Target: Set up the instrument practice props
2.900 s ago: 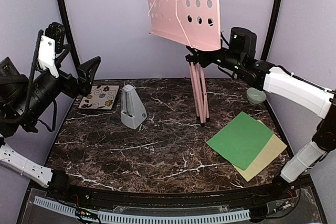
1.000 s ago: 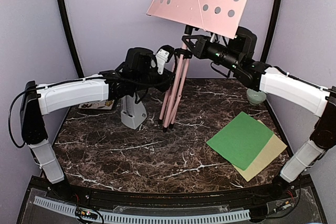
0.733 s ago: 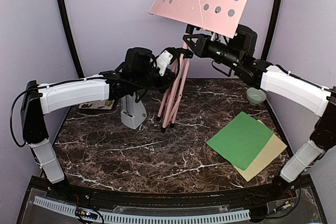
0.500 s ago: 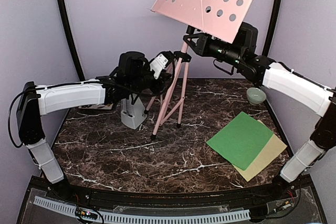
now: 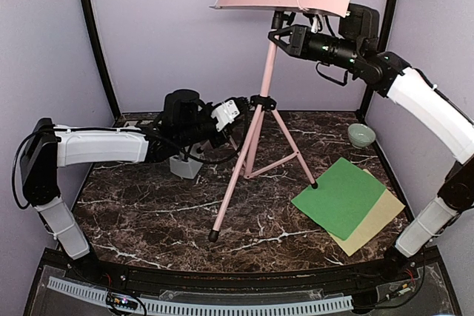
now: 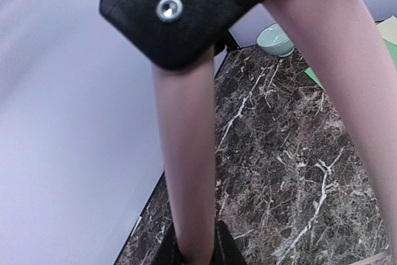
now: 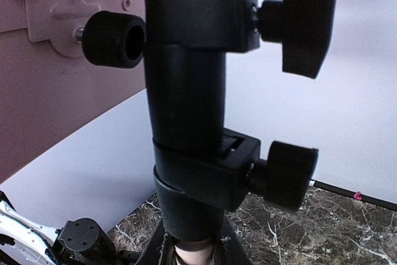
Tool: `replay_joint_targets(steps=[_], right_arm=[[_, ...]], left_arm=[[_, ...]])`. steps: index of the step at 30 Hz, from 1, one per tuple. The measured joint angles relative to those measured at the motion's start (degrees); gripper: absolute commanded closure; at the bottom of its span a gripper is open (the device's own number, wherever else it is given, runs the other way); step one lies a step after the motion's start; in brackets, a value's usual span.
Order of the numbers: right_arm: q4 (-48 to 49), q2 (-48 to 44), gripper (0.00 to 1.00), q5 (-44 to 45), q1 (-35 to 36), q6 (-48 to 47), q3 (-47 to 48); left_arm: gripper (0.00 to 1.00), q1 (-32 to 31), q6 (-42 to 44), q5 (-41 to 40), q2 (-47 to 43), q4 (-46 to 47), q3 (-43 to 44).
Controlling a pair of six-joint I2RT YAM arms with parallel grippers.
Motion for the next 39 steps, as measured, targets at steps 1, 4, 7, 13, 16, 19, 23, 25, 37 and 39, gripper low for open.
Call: replay_joint_targets(steps=[1, 4, 7, 13, 16, 19, 23, 25, 37, 39], right_arm=[[-0.2, 0.0, 1.0, -0.4, -0.1, -0.5, 0.4], [0.1, -0.1, 1.0, -1.9, -0.2, -2.2, 0.6], [0.9, -0.1, 1.0, -3.3, -0.3, -4.2, 0.0], [2.5, 1.4, 1.0, -9.2, -0.6, -7.9, -0.4], [4.0, 3.5, 1.0, -13.5, -1.2, -9.3, -0.3], [5.7, 6.3, 1.0, -17.1, -1.6, -10.5, -0.3], [7.8, 8.6, 1.0, -19.1, -2.0, -12.0, -0.3], [8.2, 8.7, 1.0, -19.9, -2.3, -12.5, -0.4], [17.7, 9.0, 1.0, -26.2, -2.8, -14.1, -4.1], [19.1, 9.0, 1.0, -27.0, -2.8, -14.8, -4.9]], left_arm=[[1.0, 0.0, 0.5, -0.3, 0.2, 0.9, 0.0], [0.94, 0.0, 1.6, -1.6, 1.0, 3.2, 0.0], [0.73, 0.0, 1.6, -2.6, 2.0, 4.7, 0.1], [0.39, -0.3, -1.6, -1.6, 2.0, 4.3, 1.5], [0.35, -0.6, -5.1, 0.2, 0.5, 3.0, 1.5], [0.34, -0.6, -7.9, 1.4, -2.7, 1.9, 0.1], [0.34, -0.7, -10.5, 1.2, -8.3, 0.2, -3.8], [0.34, -0.7, -11.2, 0.9, -11.3, -0.2, -5.4], [0.36, -0.7, -16.3, -4.2, -19.6, -3.6, -13.6], [0.36, -0.7, -17.2, -5.1, -20.0, -4.7, -14.5]])
